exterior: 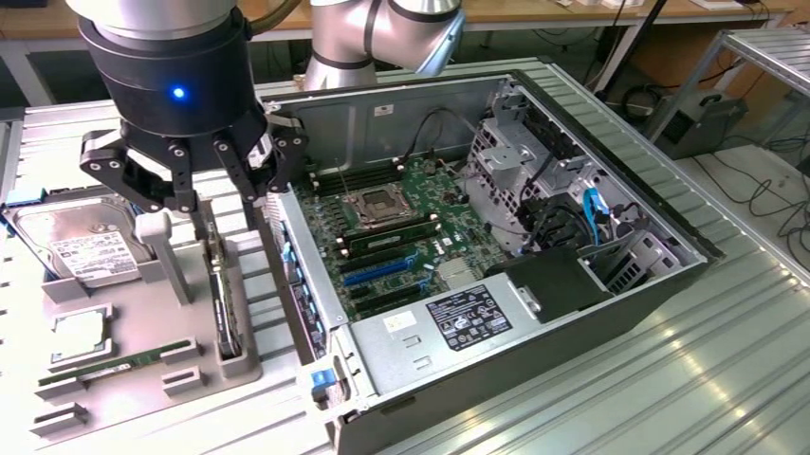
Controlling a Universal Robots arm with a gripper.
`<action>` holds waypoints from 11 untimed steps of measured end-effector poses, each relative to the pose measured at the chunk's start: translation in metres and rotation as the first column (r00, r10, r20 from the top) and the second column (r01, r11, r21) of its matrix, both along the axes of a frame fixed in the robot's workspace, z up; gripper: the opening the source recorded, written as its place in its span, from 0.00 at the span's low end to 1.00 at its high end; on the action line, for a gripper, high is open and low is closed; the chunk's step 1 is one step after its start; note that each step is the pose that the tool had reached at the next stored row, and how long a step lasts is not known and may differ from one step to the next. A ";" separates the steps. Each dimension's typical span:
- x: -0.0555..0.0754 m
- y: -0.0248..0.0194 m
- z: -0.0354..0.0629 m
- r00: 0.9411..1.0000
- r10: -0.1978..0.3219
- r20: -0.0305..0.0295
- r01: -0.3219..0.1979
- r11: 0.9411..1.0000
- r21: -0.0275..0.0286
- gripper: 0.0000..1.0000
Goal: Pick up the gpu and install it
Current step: 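Pick up the gpu and move the gpu toward the slot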
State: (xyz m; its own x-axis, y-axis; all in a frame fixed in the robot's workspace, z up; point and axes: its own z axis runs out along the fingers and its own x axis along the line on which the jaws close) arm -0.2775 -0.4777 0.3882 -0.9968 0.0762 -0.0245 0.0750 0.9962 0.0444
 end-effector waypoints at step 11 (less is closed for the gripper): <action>0.000 0.0000 -0.0035 1.000 0.000 0.000 0.000 1.000 0.001 0.44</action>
